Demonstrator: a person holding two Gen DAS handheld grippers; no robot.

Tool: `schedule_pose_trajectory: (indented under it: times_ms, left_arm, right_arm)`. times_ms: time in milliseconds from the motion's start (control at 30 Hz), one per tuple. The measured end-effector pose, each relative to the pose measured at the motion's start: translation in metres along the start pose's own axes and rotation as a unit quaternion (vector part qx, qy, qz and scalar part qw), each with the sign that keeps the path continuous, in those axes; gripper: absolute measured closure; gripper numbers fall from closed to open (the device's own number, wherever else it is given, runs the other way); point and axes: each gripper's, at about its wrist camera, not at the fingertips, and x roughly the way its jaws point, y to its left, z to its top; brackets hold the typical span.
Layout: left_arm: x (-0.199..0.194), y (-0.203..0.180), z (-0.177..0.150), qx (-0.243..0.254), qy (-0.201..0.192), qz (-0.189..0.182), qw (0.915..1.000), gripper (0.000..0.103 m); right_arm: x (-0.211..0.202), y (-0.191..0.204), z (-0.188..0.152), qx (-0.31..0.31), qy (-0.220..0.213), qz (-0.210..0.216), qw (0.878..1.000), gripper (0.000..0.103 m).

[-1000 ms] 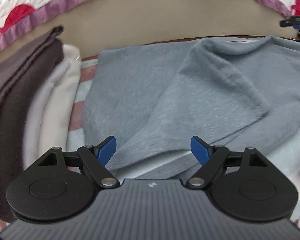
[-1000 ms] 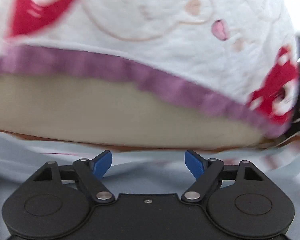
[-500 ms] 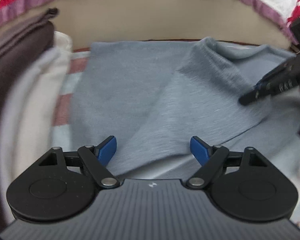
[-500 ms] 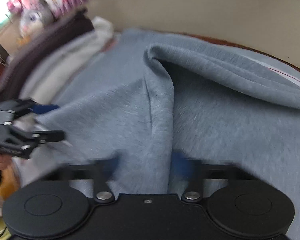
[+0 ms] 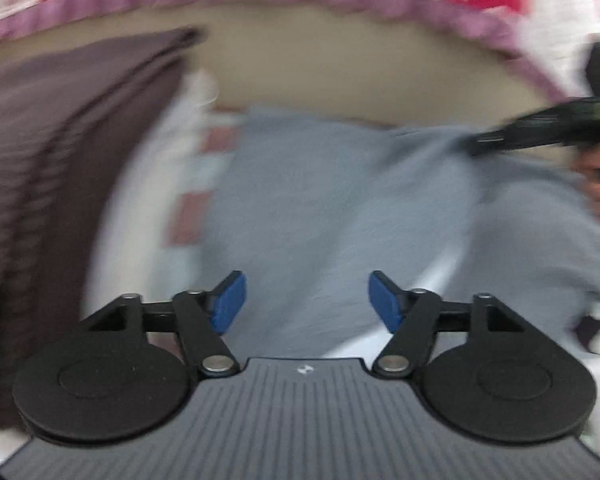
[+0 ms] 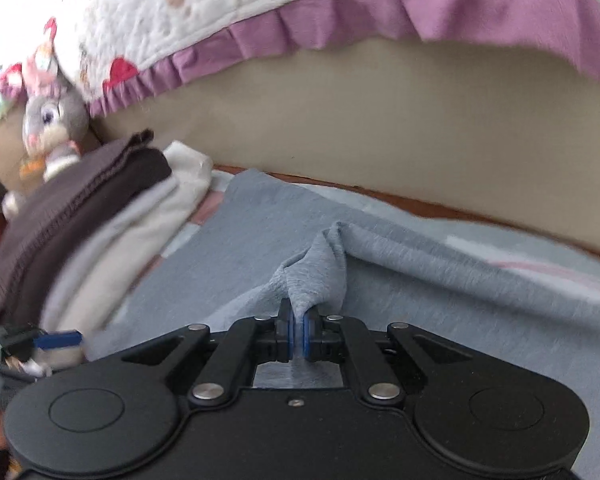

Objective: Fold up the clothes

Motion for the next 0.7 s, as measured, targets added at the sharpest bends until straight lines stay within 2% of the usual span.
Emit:
schedule_pose_trajectory:
  times_ms: [33, 67, 133, 267, 300, 367, 467, 500, 533, 600, 667, 700]
  left_arm:
    - [0.001, -0.004, -0.001, 0.006, -0.008, -0.03, 0.9995, 0.027]
    - [0.003, -0.007, -0.003, 0.008, -0.014, -0.046, 0.9988, 0.025]
    - [0.014, -0.015, -0.008, 0.02, -0.007, -0.056, 0.9982, 0.023]
    - [0.043, -0.028, -0.018, 0.048, 0.033, -0.029, 0.9979, 0.02]
    - [0.046, -0.028, -0.019, 0.055, 0.026, -0.011, 0.9981, 0.04]
    - [0.046, -0.025, -0.018, 0.064, 0.002, 0.042, 0.9971, 0.096]
    - [0.043, 0.008, -0.01, -0.04, -0.007, 0.046, 0.9981, 0.098]
    - [0.041, 0.019, -0.008, -0.075, -0.009, 0.046, 0.9961, 0.098]
    - [0.04, 0.03, -0.005, -0.111, -0.012, 0.046, 0.9927, 0.098]
    - [0.038, 0.044, -0.008, -0.14, -0.015, 0.051, 0.9887, 0.098]
    - [0.039, 0.04, -0.007, -0.128, -0.012, 0.065, 0.9896, 0.097]
    - [0.039, 0.037, -0.007, -0.122, -0.012, 0.067, 0.9902, 0.097]
  right_arm:
    - [0.004, -0.002, 0.0, 0.011, -0.002, 0.01, 1.0, 0.096]
    - [0.007, 0.0, 0.004, 0.015, -0.006, 0.016, 1.0, 0.096]
    - [0.011, 0.004, 0.016, 0.023, -0.018, 0.031, 0.999, 0.097]
    - [0.016, 0.016, 0.054, 0.047, -0.056, 0.07, 0.995, 0.097]
    - [0.021, 0.02, 0.067, 0.046, -0.061, 0.076, 0.994, 0.097]
    - [0.031, 0.03, 0.095, 0.039, -0.069, 0.085, 0.993, 0.097]
    - [0.061, 0.047, 0.122, -0.014, -0.051, 0.062, 0.997, 0.09]
    - [0.063, 0.049, 0.123, -0.026, -0.06, 0.047, 0.997, 0.083]
    - [0.064, 0.051, 0.122, -0.037, -0.07, 0.032, 0.996, 0.06]
    - [0.058, 0.048, 0.111, -0.043, -0.1, 0.012, 0.994, 0.033]
    - [0.053, 0.038, 0.095, -0.051, -0.11, -0.017, 0.992, 0.032]
    - [0.053, 0.031, 0.088, -0.063, -0.102, -0.04, 0.992, 0.032]
